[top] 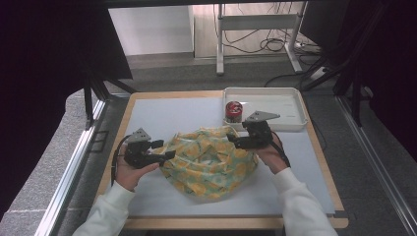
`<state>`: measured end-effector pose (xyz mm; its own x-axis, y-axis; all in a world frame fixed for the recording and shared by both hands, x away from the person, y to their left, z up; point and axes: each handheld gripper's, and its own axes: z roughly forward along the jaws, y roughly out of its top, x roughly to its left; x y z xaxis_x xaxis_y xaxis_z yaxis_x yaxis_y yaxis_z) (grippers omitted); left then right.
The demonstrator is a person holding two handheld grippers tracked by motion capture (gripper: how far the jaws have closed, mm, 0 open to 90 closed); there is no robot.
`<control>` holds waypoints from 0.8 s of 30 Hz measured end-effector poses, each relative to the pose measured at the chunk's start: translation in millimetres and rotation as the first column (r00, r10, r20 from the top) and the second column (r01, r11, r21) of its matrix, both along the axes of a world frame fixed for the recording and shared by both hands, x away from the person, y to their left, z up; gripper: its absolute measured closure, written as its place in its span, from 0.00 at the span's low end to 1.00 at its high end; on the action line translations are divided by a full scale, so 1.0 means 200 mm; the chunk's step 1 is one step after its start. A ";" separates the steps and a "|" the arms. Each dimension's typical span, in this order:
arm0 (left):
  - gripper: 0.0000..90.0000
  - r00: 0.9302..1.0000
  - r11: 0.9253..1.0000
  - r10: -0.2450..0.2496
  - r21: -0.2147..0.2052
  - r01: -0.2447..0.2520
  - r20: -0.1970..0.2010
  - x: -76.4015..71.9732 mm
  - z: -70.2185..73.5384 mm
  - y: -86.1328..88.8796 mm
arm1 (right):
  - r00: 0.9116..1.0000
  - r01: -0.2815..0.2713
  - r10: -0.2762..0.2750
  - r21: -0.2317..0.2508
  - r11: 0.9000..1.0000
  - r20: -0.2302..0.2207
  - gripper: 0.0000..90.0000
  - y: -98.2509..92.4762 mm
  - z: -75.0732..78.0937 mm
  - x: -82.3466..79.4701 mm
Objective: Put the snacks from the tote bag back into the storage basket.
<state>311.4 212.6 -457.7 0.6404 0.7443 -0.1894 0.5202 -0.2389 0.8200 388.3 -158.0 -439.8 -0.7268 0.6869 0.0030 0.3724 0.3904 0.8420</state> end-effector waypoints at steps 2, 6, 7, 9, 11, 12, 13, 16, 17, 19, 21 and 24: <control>0.36 1.000 1.000 0.003 0.000 -0.003 -0.002 0.00 0.00 0.00 | 1.000 -0.012 0.012 0.000 1.000 0.008 0.25 -0.02 0.00 -0.06; 0.36 1.000 1.000 0.006 0.002 -0.006 -0.006 0.00 -0.01 0.01 | 1.000 -0.027 0.027 0.016 1.000 0.014 0.25 -0.08 -0.02 -0.16; 0.36 1.000 1.000 0.007 0.003 -0.007 -0.007 0.00 -0.01 0.00 | 0.999 -0.030 0.030 0.017 0.999 0.013 0.25 -0.09 -0.03 -0.18; 0.36 1.000 1.000 0.005 0.009 -0.005 -0.010 0.00 -0.01 0.00 | 0.999 -0.034 0.034 0.012 0.999 0.007 0.25 -0.11 -0.06 -0.21; 0.36 1.000 1.000 0.006 0.009 -0.006 -0.012 0.00 -0.02 0.00 | 1.000 -0.030 0.030 0.007 1.000 0.007 0.25 -0.14 -0.08 -0.23; 0.36 1.000 1.000 0.005 0.010 -0.004 -0.011 0.00 -0.02 -0.01 | 1.000 -0.027 0.027 0.013 1.000 0.006 0.25 -0.15 -0.08 -0.24; 0.36 1.000 1.000 0.002 0.013 -0.002 -0.010 0.00 -0.02 -0.01 | 1.000 -0.023 0.023 0.019 1.000 0.003 0.25 -0.17 -0.09 -0.25; 0.36 1.000 1.000 0.002 0.015 -0.002 -0.010 0.00 -0.02 -0.01 | 1.000 -0.019 0.019 0.022 1.000 -0.001 0.26 -0.20 -0.13 -0.28; 0.36 1.000 1.000 0.002 0.015 -0.002 -0.010 0.00 -0.02 -0.01 | 1.000 -0.017 0.017 0.021 1.000 -0.004 0.26 -0.20 -0.14 -0.29; 0.36 1.000 1.000 0.002 0.015 -0.002 -0.010 0.00 -0.02 -0.01 | 1.000 -0.016 0.016 0.021 1.000 -0.006 0.26 -0.21 -0.14 -0.29; 0.36 1.000 1.000 0.001 0.016 -0.001 -0.009 0.00 -0.02 -0.01 | 1.000 -0.014 0.014 0.025 1.000 0.001 0.26 -0.21 -0.14 -0.29; 0.36 1.000 1.000 0.000 0.017 0.000 -0.009 0.00 -0.02 -0.01 | 1.000 -0.012 0.012 0.026 1.000 0.003 0.26 -0.21 -0.14 -0.28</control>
